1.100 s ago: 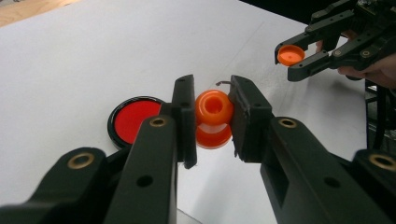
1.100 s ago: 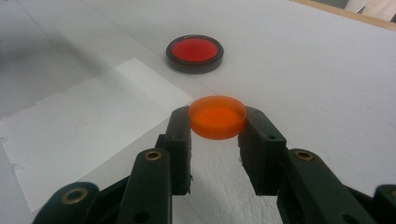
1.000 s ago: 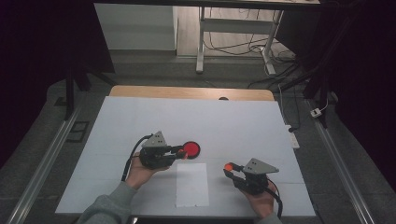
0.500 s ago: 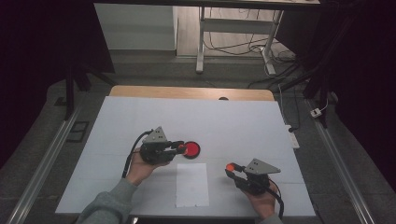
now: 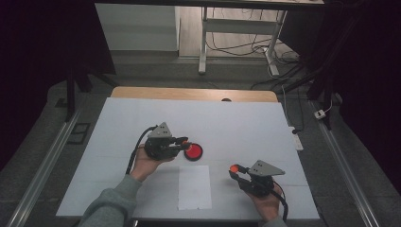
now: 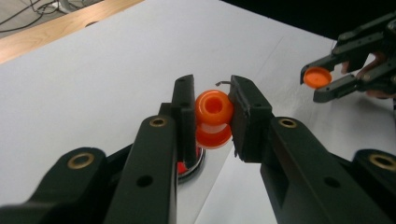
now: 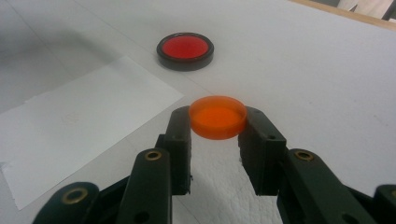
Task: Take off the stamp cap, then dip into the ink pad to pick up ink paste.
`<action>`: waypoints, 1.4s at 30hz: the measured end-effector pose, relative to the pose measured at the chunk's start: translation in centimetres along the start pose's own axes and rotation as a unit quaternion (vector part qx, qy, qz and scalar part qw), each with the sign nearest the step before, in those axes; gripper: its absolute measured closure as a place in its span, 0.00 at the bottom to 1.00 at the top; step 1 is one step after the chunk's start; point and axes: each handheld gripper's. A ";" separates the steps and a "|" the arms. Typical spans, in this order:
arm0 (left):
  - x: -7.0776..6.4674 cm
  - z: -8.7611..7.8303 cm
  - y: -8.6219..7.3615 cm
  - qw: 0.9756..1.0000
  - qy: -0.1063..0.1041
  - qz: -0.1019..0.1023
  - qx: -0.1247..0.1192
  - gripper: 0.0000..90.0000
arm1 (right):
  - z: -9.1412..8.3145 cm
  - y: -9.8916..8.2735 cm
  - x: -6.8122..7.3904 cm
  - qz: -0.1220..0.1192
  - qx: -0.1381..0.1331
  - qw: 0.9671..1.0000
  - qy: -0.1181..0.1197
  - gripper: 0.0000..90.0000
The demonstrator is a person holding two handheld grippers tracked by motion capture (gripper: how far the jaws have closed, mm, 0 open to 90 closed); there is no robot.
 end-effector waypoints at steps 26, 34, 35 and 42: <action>1.8 3.9 -0.6 0.999 0.016 -0.001 0.043 0.81 | 0.2 -0.1 -0.1 -0.004 0.004 1.000 0.003 0.72; 2.3 4.6 -1.3 0.998 0.015 -0.011 0.057 0.81 | 0.3 -0.1 0.0 -0.005 0.006 1.000 0.001 0.72; 2.3 4.7 -1.4 0.998 0.015 -0.010 0.061 0.81 | 0.2 -0.1 0.0 -0.005 0.005 1.000 0.000 0.72; 2.1 5.5 -1.7 0.997 0.012 -0.011 0.069 0.81 | 0.3 -0.1 0.1 -0.007 0.006 1.000 0.000 0.72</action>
Point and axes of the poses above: each handheld gripper's, and its own axes: z roughly forward along the jaws, y roughly out of its top, x roughly to its left, and after that the axes turned 6 degrees about z, right-handed
